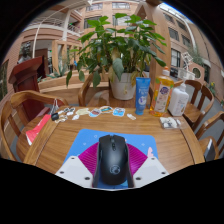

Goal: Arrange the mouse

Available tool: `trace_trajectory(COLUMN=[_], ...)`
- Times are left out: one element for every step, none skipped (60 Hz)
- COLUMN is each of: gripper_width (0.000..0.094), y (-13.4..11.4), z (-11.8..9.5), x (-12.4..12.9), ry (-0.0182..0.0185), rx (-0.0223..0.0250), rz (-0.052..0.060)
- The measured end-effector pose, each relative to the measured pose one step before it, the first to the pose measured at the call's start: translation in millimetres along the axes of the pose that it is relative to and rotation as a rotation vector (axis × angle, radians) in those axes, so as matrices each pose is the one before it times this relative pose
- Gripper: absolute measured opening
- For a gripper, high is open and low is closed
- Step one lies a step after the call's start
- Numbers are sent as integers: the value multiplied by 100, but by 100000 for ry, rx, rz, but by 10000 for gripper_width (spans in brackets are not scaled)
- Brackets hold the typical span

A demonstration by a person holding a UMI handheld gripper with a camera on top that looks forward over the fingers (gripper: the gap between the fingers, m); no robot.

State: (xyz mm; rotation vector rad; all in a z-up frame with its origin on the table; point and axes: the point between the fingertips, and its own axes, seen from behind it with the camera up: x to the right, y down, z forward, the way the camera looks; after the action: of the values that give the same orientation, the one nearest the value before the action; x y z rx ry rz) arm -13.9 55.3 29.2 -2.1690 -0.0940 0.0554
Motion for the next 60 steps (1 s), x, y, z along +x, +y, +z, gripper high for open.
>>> trace_trajectory(gripper_width=[402, 404, 415, 421, 434, 449, 459, 470, 487, 499, 509, 517, 532, 555, 591, 639, 694, 750, 808, 862, 871, 853, 847, 849, 853, 856, 858, 855, 856, 857, 857, 854, 855, 855, 856, 856, 857, 855, 854, 855, 856, 857, 857, 855, 853, 853, 853, 854, 855, 855, 856, 855, 854, 855, 855, 854, 854, 855, 854, 854], y=[532, 458, 454, 331, 250, 124, -24, 167, 155, 163, 170, 79, -45, -173, -228, -278, -250, -253, -305, -326, -382, -373, -380, -559, -429, -423, -446, -408, -385, -350, -412, -346, -372, -306, -308, -294, -286, -275, -275, -227, -339, -279, -287, -238, -235, -249, -258, -164, -244, -221, -242, -189, -175, -111, -90, 6, -109, -29, 18, 40], z=[337, 314, 274, 213, 183, 141, 43, 73, 55, 17, -19, -91, -155, -224, -297, -368, -400, -475, -477, -560, -598, -653, -721, -778, -797, -779, -811, -822, -854, -869, -965, -878, -836, -858, -858, -846, -856, -849, -859, -923, -902, -804, -799, -783, -769, -766, -791, -772, -824, -728, -697, -697, -703, -679, -654, -569, -601, -690, -568, -521], x=[-30, -21, -36, 0, -22, -7, 153, 97, 83, 140, 133, 33, -4, 83, 76, 36, -16, -38, -30, -69, 21, -121, -16, -39, 33, -14, -33, -22, -52, -61, -58, -136, -147, -212, -169, -113, -92, -176, -174, -331, -127, -129, -71, -27, 8, -26, -26, -42, -57, -10, -7, 23, 70, 79, 76, 56, 86, 66, 76, 50], ry=[461, 340, 111, -59, -179, -272, -410, -97, 104, 258, 384, 108, -99, 217, 260, -128, -36, -155, -280, -89, 387, -59, 285, 438, 306, 389, 370, 413, 300, 233, 107, -42, -305, -484, -414, -84, 50, -198, -279, -271, -270, -24, 192, 371, 303, 156, 85, 82, 59, 24, 92, 163, 311, 383, 381, 346, 276, 222, 152, 117], rx=[-1188, -1057, -1147, -803, -522, -97, -334, -144, -397, -657, -770, -479, -46, 332, 585, 346, 799, 461, 706, 846, 1065, 1074, 1122, 930, 1090, 1312, 1229, 1016, 868, 796, 603, 678, 563, 572, 546, 523, 450, 397, 420, 657, 542, 618, 526, 436, 518, 578, 600, 642, 489, 595, 694, 688, 574, 363, 313, 521, 257, 182, 60, 103], rz=[730, 759, 760, 966, 984, 810, 451, 195, 188, 148, 13, -125, -176, -76, -128, -299, -397, -571, -620, -602, -478, -700, -751, -618, -872, -733, -703, -799, -732, -507, -165, -153, -216, -101, 90, 354, 538, 453, 407, 278, 290, 293, 263, 190, 50, -96, -118, -51, -124, -104, -66, -68, -55, -44, -31, 6, 59, 17, -117, -126])
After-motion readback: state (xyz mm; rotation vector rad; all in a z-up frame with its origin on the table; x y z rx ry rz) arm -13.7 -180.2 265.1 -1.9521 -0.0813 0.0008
